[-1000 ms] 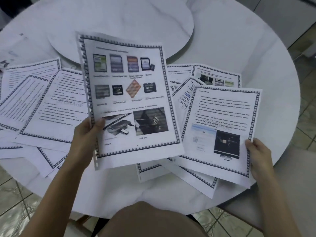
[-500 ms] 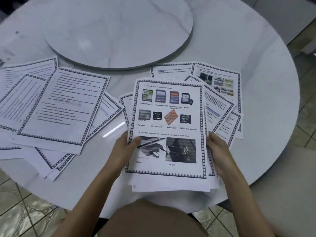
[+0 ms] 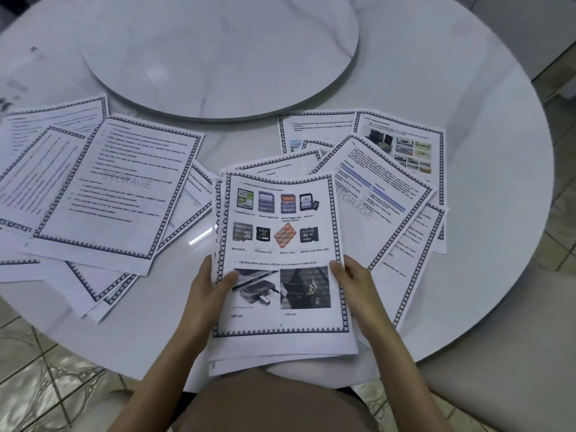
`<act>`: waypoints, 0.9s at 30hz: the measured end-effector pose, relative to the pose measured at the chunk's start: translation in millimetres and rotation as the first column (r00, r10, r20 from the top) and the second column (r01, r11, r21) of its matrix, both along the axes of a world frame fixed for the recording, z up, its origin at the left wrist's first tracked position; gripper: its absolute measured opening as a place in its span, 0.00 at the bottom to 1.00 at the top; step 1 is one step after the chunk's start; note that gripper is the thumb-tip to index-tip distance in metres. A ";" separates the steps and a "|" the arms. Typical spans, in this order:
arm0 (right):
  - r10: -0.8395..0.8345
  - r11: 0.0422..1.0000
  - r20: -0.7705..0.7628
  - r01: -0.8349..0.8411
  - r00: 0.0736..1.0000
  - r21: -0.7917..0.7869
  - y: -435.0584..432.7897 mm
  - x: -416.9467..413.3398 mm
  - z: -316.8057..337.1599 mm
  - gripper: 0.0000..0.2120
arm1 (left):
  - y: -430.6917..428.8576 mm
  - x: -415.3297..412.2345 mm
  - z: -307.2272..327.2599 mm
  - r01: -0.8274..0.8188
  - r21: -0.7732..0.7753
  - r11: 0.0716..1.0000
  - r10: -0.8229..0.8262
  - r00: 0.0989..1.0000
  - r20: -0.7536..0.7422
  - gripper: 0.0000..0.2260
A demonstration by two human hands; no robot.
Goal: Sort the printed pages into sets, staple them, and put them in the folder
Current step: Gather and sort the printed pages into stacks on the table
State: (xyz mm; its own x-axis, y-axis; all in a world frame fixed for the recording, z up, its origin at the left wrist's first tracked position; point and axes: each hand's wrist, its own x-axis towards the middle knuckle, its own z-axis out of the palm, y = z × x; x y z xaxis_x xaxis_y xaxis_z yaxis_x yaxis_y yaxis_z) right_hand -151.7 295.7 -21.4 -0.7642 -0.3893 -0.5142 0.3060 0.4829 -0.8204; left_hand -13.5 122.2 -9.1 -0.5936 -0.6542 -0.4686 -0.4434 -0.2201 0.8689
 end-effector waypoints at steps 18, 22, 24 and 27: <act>-0.037 0.837 -0.415 0.255 0.909 0.484 24.0 -63.6 -4.2 0.27 | -36.6 37.0 -7.7 -0.216 -0.043 0.975 0.216 0.976 0.003 0.18; -0.051 0.803 -0.441 0.299 0.896 0.516 19.2 -62.3 -5.6 0.29 | -37.4 37.5 -8.1 -0.193 -0.034 0.981 0.193 0.981 0.008 0.18; -0.078 0.806 -0.437 0.315 0.896 0.501 19.0 -63.0 -6.0 0.30 | -37.0 38.5 -7.5 -0.182 -0.023 0.983 0.182 0.983 0.003 0.18; -0.139 0.816 -0.418 0.343 0.898 0.465 17.8 -66.0 -7.7 0.32 | -37.8 40.6 -7.9 -0.161 -0.025 0.987 0.161 0.987 0.003 0.20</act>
